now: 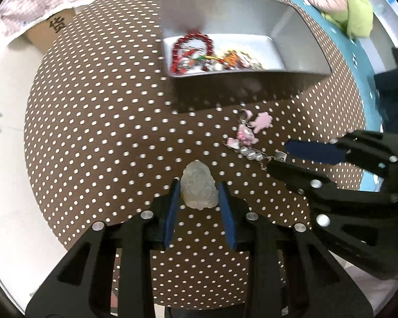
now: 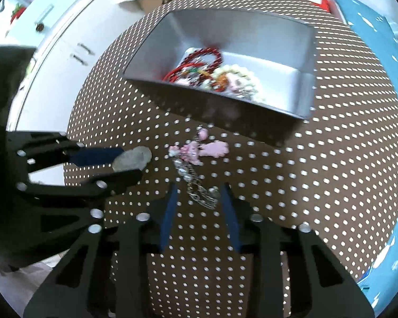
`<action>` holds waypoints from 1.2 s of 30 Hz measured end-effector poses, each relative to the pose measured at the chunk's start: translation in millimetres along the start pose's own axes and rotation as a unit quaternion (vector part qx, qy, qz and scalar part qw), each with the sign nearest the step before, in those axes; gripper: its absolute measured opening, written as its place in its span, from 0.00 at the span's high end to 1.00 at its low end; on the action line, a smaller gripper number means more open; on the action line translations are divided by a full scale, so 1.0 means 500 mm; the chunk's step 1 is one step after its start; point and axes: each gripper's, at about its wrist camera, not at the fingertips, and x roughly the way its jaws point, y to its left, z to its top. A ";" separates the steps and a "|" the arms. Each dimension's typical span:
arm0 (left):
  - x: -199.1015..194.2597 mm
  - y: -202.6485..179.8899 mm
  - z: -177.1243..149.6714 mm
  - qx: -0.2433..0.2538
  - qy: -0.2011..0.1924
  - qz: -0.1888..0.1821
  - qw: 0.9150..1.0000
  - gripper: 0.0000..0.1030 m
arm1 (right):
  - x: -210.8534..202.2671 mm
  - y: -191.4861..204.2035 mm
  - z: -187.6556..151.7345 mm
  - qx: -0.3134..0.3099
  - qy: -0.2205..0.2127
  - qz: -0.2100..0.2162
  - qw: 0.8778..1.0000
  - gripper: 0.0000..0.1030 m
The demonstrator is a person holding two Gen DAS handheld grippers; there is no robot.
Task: Organize jewelry
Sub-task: 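Lift the jade pendant with the left tool while the right tool grasps a small pink charm, then carry the jade pendant into the tray with the left tool while the right tool carries its charm there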
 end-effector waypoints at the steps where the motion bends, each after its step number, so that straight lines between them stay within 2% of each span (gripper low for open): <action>1: -0.006 0.015 -0.006 -0.004 -0.001 -0.002 1.000 0.71 | 0.007 0.002 0.001 -0.005 0.000 0.000 1.000 0.76; 5: -0.023 0.059 -0.023 -0.021 -0.003 -0.008 1.000 0.71 | 0.038 0.037 0.016 -0.038 0.011 -0.019 0.999 0.77; 7: -0.035 0.099 -0.036 -0.024 -0.003 -0.011 1.000 0.71 | 0.051 0.061 0.001 -0.047 0.011 -0.025 0.999 0.79; 11: -0.045 0.120 -0.047 -0.027 -0.006 -0.014 1.000 0.71 | 0.062 0.071 0.008 -0.067 0.002 -0.057 0.996 0.91; 15: -0.051 0.121 -0.039 -0.026 -0.014 -0.016 0.999 0.74 | 0.064 0.044 0.009 -0.034 0.007 -0.037 0.999 0.92; 17: -0.059 0.118 -0.029 -0.026 -0.018 -0.020 0.999 0.84 | 0.057 0.024 0.015 -0.017 0.006 -0.020 1.000 0.92; 21: -0.088 0.127 -0.009 -0.023 -0.031 -0.028 0.999 0.88 | 0.025 0.011 0.015 0.011 -0.009 0.000 1.000 0.92; 25: -0.101 0.122 -0.003 -0.018 -0.036 -0.041 0.998 0.87 | -0.007 0.005 0.016 0.025 -0.027 0.009 0.999 0.92; 26: -0.094 0.122 0.000 -0.010 -0.026 -0.051 0.998 0.83 | -0.018 0.000 0.017 0.025 -0.030 0.009 0.999 0.92; 27: -0.085 0.120 0.000 -0.006 -0.015 -0.056 0.998 0.65 | -0.034 -0.006 0.013 0.026 -0.035 0.009 0.999 0.92; 28: -0.076 0.120 -0.002 -0.005 -0.006 -0.051 0.999 0.58 | -0.045 -0.011 0.010 0.029 -0.039 0.009 0.999 0.92; 34: -0.024 0.124 -0.015 -0.005 0.034 -0.020 0.999 0.52 | -0.087 -0.034 0.009 0.055 -0.058 0.013 0.997 0.92; 35: -0.024 0.123 -0.013 -0.006 0.025 -0.020 0.999 0.46 | -0.100 -0.043 0.007 0.059 -0.060 0.015 0.996 0.92; 36: -0.019 0.120 -0.007 -0.009 0.026 -0.011 1.000 0.45 | -0.109 -0.050 0.006 0.061 -0.062 0.016 0.996 0.92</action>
